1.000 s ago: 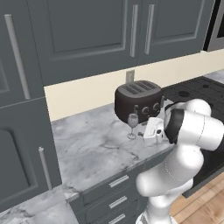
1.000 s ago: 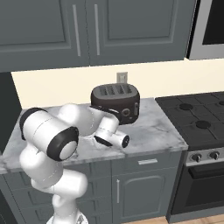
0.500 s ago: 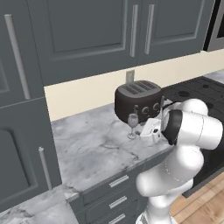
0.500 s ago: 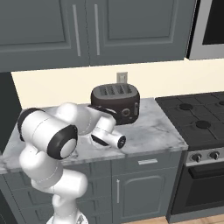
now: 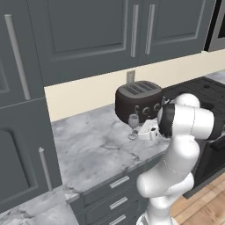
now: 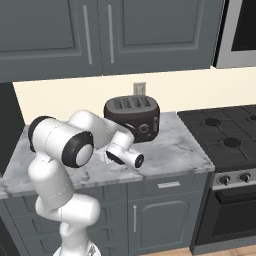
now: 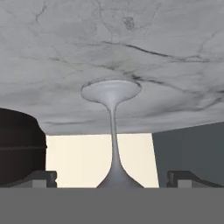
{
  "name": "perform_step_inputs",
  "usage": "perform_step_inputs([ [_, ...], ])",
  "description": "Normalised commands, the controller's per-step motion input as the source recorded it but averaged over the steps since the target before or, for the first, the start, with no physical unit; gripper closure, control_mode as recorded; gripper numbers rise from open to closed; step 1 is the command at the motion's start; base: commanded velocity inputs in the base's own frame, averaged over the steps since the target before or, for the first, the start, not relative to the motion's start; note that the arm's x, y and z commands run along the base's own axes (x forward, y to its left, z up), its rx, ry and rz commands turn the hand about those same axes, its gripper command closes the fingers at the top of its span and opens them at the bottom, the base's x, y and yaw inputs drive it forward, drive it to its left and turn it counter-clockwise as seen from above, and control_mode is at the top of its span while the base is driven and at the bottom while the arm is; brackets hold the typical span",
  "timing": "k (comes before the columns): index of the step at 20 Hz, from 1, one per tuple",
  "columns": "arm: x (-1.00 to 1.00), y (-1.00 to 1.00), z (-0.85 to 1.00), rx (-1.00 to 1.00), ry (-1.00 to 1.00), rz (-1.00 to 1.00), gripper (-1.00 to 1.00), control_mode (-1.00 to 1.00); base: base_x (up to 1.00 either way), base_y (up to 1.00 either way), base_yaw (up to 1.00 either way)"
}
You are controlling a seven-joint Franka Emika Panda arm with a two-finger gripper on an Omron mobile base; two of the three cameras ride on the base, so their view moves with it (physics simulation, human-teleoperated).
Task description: Retrieve the wine glasses from the counter and place one next to each plate.
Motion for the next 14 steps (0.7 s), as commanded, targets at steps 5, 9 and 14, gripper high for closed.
perform_step_inputs([
  [5,0.09,0.10,-0.13,0.01,0.00,0.00,-1.00,-1.00,0.00,0.00,0.00],
  [9,0.08,0.13,-0.13,0.00,0.00,0.00,-1.00,-1.00,0.00,0.00,0.00],
  [14,0.16,0.03,-0.18,0.02,0.00,0.00,-1.00,-1.00,0.00,0.00,0.00],
])
